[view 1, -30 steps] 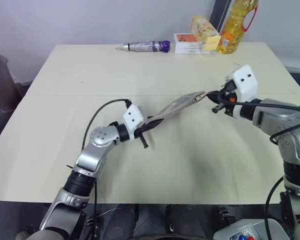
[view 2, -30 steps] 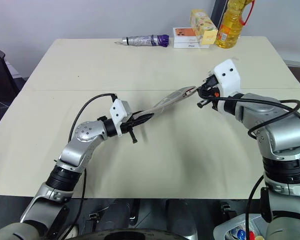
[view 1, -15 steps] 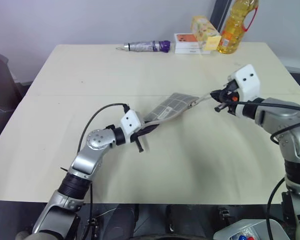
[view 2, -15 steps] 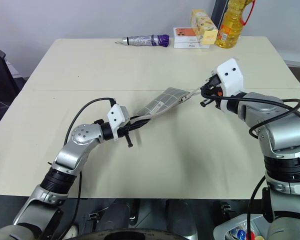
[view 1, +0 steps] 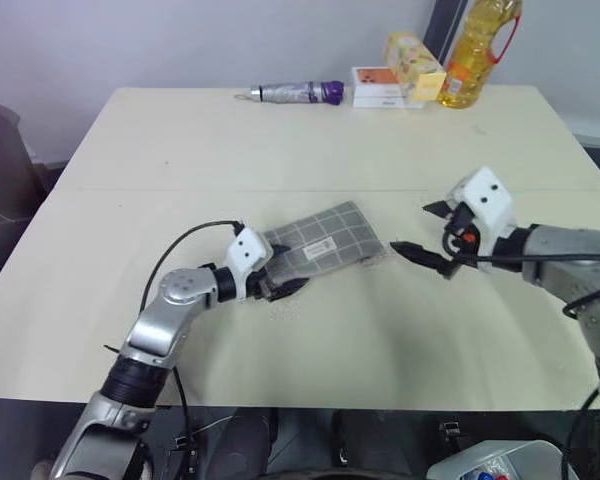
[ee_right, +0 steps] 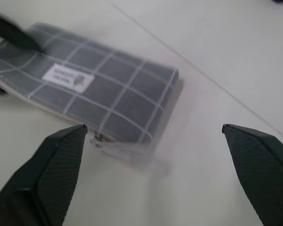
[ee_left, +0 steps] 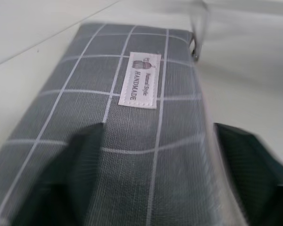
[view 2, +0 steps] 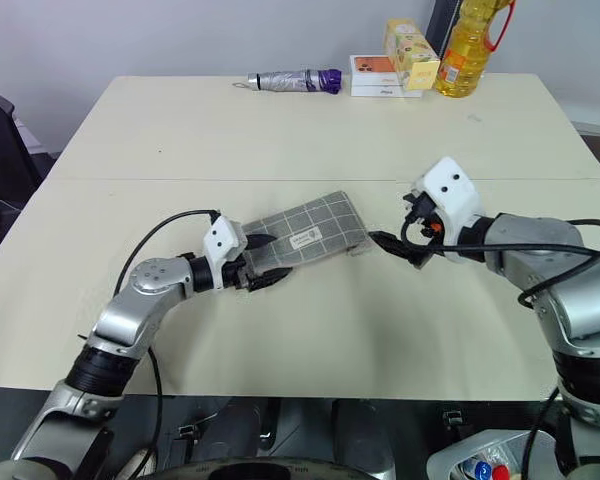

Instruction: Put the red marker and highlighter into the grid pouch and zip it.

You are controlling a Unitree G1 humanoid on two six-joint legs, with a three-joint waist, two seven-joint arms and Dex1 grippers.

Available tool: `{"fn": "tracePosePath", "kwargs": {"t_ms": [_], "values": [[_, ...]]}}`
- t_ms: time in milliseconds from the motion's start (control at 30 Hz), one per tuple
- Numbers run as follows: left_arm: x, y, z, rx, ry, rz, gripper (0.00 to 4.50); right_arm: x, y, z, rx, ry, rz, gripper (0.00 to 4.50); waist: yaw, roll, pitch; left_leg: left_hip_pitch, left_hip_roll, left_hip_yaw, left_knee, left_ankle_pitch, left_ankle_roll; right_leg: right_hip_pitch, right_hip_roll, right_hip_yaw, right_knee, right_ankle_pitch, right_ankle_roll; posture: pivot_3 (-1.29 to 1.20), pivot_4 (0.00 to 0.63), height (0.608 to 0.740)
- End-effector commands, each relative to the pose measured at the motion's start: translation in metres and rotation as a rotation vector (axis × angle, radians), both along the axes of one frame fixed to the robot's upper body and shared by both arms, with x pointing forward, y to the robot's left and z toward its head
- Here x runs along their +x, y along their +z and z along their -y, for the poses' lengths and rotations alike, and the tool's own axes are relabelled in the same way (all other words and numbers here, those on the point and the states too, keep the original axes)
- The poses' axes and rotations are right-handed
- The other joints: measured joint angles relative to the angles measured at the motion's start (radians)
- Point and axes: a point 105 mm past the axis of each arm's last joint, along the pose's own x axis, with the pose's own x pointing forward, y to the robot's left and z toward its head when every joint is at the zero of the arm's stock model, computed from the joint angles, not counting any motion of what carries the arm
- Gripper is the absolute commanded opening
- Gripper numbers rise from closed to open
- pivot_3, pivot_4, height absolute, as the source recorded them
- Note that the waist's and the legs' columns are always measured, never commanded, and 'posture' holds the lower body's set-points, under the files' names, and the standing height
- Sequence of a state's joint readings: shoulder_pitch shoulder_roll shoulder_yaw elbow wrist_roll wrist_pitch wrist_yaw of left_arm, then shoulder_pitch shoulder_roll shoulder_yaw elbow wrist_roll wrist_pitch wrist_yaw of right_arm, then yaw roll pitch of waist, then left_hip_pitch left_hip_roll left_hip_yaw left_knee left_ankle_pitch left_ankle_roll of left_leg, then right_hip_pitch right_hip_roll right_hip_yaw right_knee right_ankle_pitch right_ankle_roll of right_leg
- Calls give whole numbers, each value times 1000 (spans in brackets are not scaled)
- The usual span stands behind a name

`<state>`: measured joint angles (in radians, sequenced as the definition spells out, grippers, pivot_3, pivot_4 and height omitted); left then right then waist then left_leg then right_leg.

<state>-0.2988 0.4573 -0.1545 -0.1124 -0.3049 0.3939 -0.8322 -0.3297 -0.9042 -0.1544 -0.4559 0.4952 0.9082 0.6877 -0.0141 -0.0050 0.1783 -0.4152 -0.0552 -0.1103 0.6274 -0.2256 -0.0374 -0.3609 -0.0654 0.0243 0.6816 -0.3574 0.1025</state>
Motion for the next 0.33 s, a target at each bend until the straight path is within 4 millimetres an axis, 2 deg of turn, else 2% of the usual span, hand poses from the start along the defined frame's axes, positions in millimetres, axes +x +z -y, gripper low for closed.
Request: {"fn": "tracePosePath", "kwargs": {"t_ms": [33,167,200,333], "values": [[-9,18,-25,-68,52,-24,3858,1,22,23,3,-63,119,4500,-3,0,0,0,0,0,0,0,0,0,0,0,0,0,0,0,150,740],[-12,20,-62,-80,186,-49,3858,1,21,50,44,-124,148,4500,1,0,0,0,0,0,0,0,0,0,0,0,0,0,0,0,150,740],[-10,21,-76,-73,243,-42,3858,-1,18,57,56,-133,142,4500,2,0,0,0,0,0,0,0,0,0,0,0,0,0,0,0,150,740],[-8,23,-114,-44,386,-20,3858,-7,7,73,96,-141,103,4500,3,0,0,0,0,0,0,0,0,0,0,0,0,0,0,0,150,740]]}}
